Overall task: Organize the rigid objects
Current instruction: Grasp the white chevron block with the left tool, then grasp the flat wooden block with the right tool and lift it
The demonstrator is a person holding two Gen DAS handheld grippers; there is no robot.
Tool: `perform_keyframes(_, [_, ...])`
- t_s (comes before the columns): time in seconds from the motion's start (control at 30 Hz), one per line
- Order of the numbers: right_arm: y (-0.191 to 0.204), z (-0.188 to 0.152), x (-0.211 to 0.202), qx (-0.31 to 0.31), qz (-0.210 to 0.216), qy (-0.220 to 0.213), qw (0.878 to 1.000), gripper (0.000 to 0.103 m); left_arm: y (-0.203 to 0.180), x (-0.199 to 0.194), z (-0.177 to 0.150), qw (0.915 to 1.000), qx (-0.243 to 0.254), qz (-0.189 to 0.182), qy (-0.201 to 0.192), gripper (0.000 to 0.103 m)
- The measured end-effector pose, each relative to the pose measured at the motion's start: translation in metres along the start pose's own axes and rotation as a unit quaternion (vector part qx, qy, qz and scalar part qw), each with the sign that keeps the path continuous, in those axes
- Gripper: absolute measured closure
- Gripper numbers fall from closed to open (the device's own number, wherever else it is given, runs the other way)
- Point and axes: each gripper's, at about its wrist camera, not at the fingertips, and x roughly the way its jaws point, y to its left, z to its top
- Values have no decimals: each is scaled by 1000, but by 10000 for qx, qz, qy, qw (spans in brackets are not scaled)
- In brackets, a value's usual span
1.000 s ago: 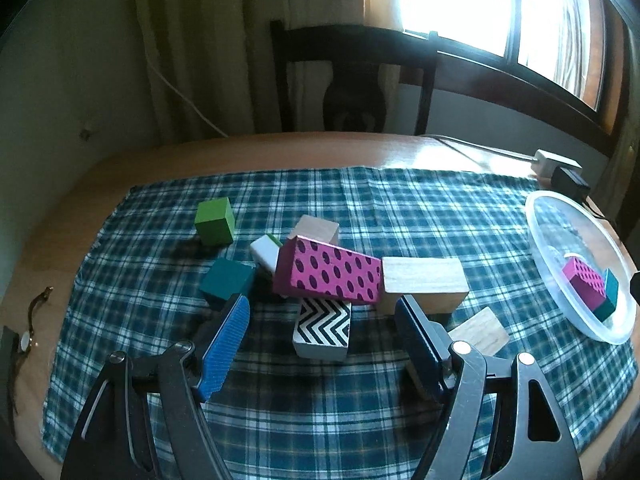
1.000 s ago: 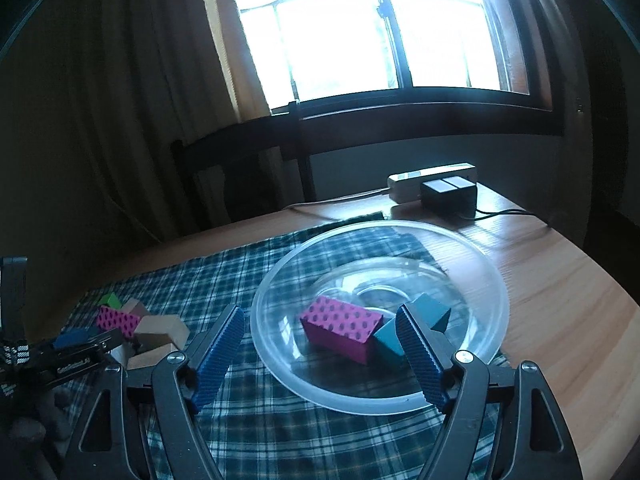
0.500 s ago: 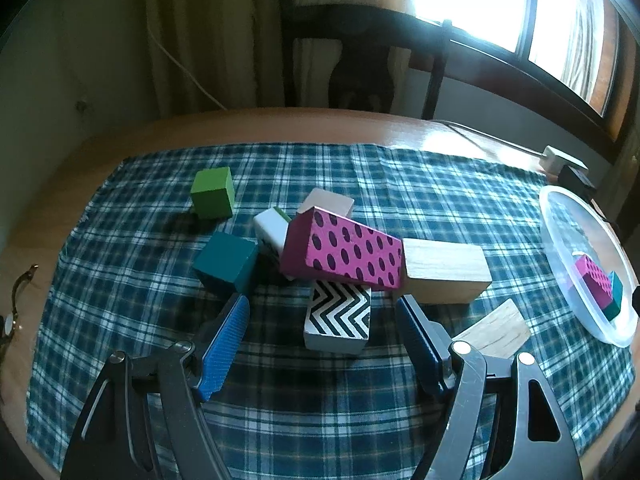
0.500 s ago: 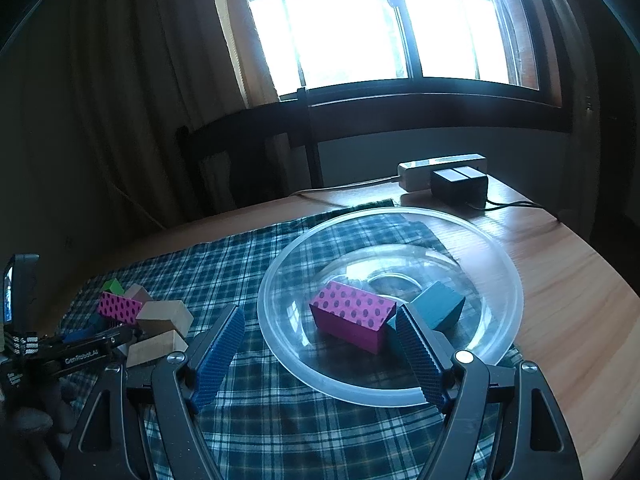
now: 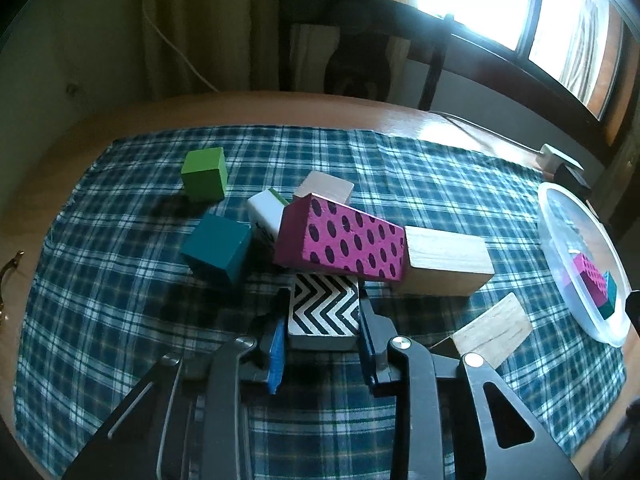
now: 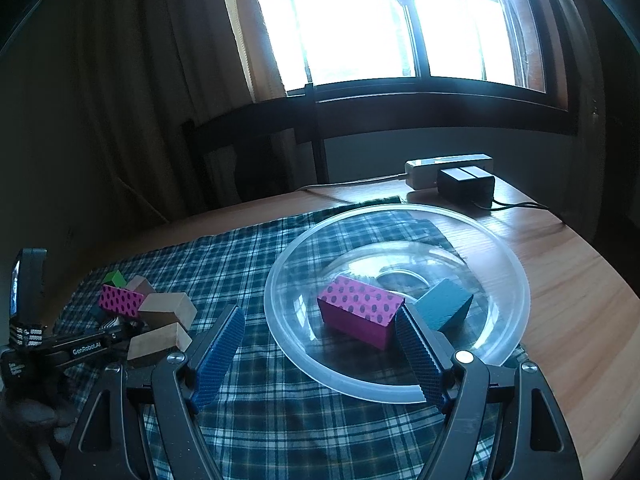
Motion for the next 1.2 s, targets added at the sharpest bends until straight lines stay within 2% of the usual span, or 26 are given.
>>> perform_keyframes(0.57, [5,-2,5,-31,-51,41,10000,22,6,-47,-12,9981,47,105,-597,72])
perform_keyframes(0.87, [32,-9,6,-175,127,91,9997,22,15,-59,-15,9974,-9,-34,-719,72])
perform_keyframes(1.07, [56,-12,14,-382,351,340,9981,22,23,-63,-18,9972,-68,-134,-730,72])
perform_keyframes(1.2, [73,-14,24,-515,558,674,9948,22,25,-64,-18,9971,-113,-188,-730,72])
